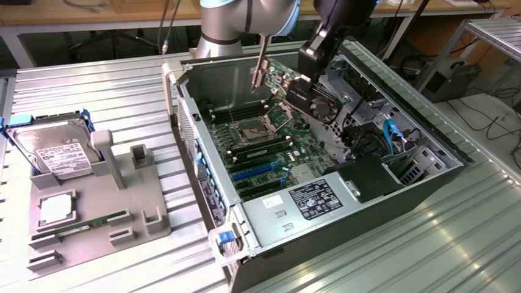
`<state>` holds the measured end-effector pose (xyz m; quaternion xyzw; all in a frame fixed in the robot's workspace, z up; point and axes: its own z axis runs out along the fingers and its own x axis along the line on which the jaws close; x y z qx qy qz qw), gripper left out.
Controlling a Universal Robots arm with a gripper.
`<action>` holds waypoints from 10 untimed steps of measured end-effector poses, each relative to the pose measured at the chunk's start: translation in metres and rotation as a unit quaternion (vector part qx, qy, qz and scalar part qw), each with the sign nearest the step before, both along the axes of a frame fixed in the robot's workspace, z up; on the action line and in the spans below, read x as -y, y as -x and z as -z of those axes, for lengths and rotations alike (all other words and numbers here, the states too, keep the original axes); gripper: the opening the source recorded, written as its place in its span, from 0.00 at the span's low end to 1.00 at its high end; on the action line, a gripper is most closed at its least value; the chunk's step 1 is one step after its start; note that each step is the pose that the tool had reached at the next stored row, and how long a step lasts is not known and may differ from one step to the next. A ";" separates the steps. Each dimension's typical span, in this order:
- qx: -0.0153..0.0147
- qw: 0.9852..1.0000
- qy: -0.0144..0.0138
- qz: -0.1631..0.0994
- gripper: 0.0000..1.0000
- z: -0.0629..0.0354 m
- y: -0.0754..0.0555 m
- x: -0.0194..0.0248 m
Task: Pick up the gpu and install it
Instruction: 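Insert the gpu into the slot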
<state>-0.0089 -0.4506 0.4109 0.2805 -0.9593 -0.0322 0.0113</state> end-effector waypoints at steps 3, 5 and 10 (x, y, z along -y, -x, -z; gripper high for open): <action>0.001 1.000 -0.001 -0.028 0.26 0.0004 0.000 0.0000; 0.002 0.999 -0.003 -0.042 0.26 0.0006 0.000 -0.0001; 0.004 0.997 -0.007 -0.076 0.26 0.0010 0.000 0.0000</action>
